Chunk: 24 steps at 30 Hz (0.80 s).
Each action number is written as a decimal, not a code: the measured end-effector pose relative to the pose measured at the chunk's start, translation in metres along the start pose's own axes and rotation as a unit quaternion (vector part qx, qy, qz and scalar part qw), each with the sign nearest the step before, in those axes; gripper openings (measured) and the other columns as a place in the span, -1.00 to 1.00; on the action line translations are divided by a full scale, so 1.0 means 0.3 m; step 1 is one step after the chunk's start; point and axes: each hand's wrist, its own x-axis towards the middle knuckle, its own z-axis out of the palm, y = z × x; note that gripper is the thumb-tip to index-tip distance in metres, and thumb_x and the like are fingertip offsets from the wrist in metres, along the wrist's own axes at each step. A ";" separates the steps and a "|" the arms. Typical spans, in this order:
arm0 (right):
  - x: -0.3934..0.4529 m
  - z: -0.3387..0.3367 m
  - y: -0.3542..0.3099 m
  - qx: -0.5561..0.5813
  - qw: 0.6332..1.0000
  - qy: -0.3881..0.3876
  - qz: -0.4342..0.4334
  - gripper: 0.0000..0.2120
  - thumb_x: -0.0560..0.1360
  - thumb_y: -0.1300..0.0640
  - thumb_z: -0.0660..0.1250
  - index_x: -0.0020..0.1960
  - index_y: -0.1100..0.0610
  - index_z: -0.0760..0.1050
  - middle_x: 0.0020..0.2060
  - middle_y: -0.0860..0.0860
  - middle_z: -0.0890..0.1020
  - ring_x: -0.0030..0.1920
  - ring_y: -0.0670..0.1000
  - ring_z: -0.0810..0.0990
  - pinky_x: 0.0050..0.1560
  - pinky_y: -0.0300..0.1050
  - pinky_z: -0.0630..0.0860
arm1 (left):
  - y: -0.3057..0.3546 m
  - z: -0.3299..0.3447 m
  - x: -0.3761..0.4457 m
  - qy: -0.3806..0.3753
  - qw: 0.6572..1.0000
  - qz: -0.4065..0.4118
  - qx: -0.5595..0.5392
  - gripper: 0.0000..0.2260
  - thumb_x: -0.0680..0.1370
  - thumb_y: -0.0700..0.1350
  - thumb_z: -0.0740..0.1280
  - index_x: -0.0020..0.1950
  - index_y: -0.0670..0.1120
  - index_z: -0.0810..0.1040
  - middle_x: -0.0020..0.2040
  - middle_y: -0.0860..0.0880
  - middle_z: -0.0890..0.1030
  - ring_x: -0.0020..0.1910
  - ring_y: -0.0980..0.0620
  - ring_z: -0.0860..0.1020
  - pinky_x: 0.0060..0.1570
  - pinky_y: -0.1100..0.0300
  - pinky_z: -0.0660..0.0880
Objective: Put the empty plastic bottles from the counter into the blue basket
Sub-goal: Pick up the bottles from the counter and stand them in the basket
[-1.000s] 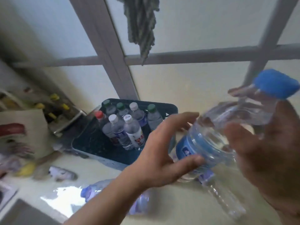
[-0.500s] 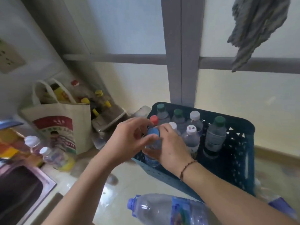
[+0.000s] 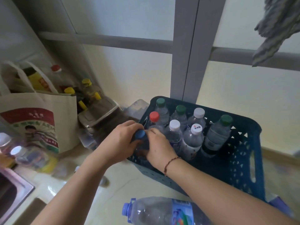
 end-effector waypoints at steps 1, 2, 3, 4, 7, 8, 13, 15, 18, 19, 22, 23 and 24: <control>-0.007 -0.016 0.003 -0.006 1.000 -0.015 -0.006 -0.57 0.38 0.17 0.49 0.22 0.09 0.48 0.11 0.05 0.51 0.10 0.09 0.56 0.14 0.01 0.53 | -0.002 0.000 0.001 0.000 1.000 0.004 -0.002 -0.65 0.46 -0.24 0.50 0.23 -0.09 0.59 0.12 -0.02 0.59 0.01 -0.01 0.58 0.02 0.13 0.59; -0.022 -0.039 0.010 -0.027 0.999 -0.016 -0.016 -0.59 0.38 0.16 0.49 0.20 0.07 0.49 0.09 0.04 0.54 0.09 0.09 0.57 0.12 0.02 0.54 | 0.000 0.001 0.004 -0.005 1.000 0.011 0.000 -0.63 0.46 -0.27 0.49 0.25 -0.10 0.58 0.14 -0.04 0.59 0.03 -0.03 0.59 0.04 0.11 0.59; -0.041 -0.071 0.016 -0.073 0.997 0.010 -0.038 -0.63 0.39 0.14 0.47 0.17 0.06 0.51 0.06 0.03 0.57 0.07 0.09 0.58 0.06 0.05 0.55 | 0.000 0.002 0.009 -0.011 1.000 0.020 0.009 -0.61 0.46 -0.30 0.49 0.27 -0.11 0.58 0.17 -0.06 0.59 0.06 -0.06 0.59 0.05 0.09 0.60; -0.059 -0.108 0.024 -0.145 0.985 0.063 -0.064 -0.68 0.40 0.10 0.45 0.14 0.05 0.53 0.02 0.02 0.61 0.03 0.11 0.58 -0.04 0.06 0.57 | 0.001 0.003 0.015 -0.019 0.999 0.030 0.025 -0.58 0.45 -0.33 0.49 0.29 -0.12 0.57 0.19 -0.08 0.59 0.08 -0.08 0.60 0.06 0.09 0.61; -0.074 -0.222 0.058 -0.353 0.909 0.201 -0.097 -0.66 0.42 -0.06 0.41 0.14 0.07 0.56 -0.04 0.03 0.63 -0.02 0.15 0.49 -0.16 0.03 0.48 | 0.005 0.005 0.024 -0.045 0.994 0.064 0.075 -0.48 0.40 -0.40 0.51 0.32 -0.12 0.56 0.24 -0.10 0.58 0.14 -0.10 0.60 0.06 0.14 0.60; -0.063 -0.246 0.070 -0.397 0.896 0.183 -0.076 -0.59 0.44 -0.12 0.38 0.19 0.06 0.53 0.02 0.04 0.61 0.04 0.16 0.45 -0.07 0.07 0.43 | 0.008 0.007 0.024 -0.052 0.993 0.072 0.081 -0.46 0.40 -0.43 0.50 0.33 -0.11 0.55 0.26 -0.10 0.57 0.16 -0.10 0.60 0.05 0.17 0.60; -0.020 -0.249 0.115 -0.461 0.883 0.082 -0.029 -0.56 0.56 -0.23 0.11 0.31 0.00 0.39 0.12 -0.01 0.62 0.24 0.17 0.39 0.25 0.24 0.20 | 0.035 -0.001 0.026 -0.068 0.997 0.031 0.019 -0.61 0.56 -0.21 0.41 0.36 0.01 0.49 0.30 0.03 0.49 0.12 0.01 0.57 0.05 0.23 0.60; -0.022 -0.240 0.120 -0.461 0.882 0.083 -0.045 -0.56 0.56 -0.22 0.11 0.32 0.00 0.39 0.11 0.00 0.64 0.29 0.17 0.39 0.35 0.34 0.03 | 0.038 0.004 0.029 -0.064 0.998 0.019 0.017 -0.63 0.55 -0.10 0.45 0.35 0.00 0.51 0.25 0.03 0.52 0.09 0.02 0.57 0.05 0.28 0.55; -0.031 -0.244 0.120 -0.460 0.880 0.094 -0.069 -0.56 0.54 -0.21 0.16 0.28 0.03 0.47 0.06 0.02 0.68 0.32 0.19 0.41 0.39 0.38 -0.13 | 0.030 0.012 0.031 -0.046 0.998 0.031 0.029 -0.65 0.52 -0.23 0.47 0.29 -0.07 0.58 0.19 -0.04 0.58 0.07 -0.07 0.61 0.02 0.20 0.56; -0.036 -0.245 0.117 -0.459 0.880 0.095 -0.079 -0.57 0.54 -0.20 0.19 0.25 0.05 0.49 0.02 0.04 0.69 0.30 0.20 0.43 0.40 0.37 -0.08 | 0.024 0.011 0.033 -0.048 0.998 0.037 0.034 -0.65 0.51 -0.28 0.47 0.28 -0.08 0.60 0.17 -0.06 0.59 0.06 -0.09 0.62 0.01 0.15 0.59; -0.059 -0.241 0.112 -0.459 0.877 0.091 -0.110 -0.62 0.48 -0.14 0.33 0.16 0.10 0.56 -0.09 0.07 0.71 0.19 0.22 0.50 0.35 0.32 0.14 | 0.012 0.007 0.036 -0.051 0.996 0.050 0.044 -0.61 0.48 -0.38 0.45 0.27 -0.10 0.61 0.18 -0.09 0.61 0.05 -0.11 0.63 0.00 0.15 0.62; -0.066 -0.238 0.105 -0.463 0.875 0.086 -0.115 -0.63 0.47 -0.13 0.35 0.13 0.11 0.56 -0.11 0.06 0.71 0.17 0.21 0.51 0.32 0.31 0.15 | 0.010 0.006 0.034 -0.053 0.996 0.055 0.047 -0.61 0.48 -0.39 0.45 0.27 -0.11 0.61 0.18 -0.09 0.61 0.06 -0.11 0.64 0.00 0.18 0.60; -0.075 -0.233 0.098 -0.466 0.873 0.082 -0.120 -0.63 0.46 -0.13 0.37 0.12 0.10 0.57 -0.12 0.05 0.71 0.17 0.21 0.51 0.29 0.30 0.15 | 0.008 0.006 0.033 -0.058 0.995 0.058 0.048 -0.60 0.48 -0.38 0.45 0.27 -0.10 0.61 0.19 -0.09 0.61 0.07 -0.11 0.63 0.00 0.19 0.58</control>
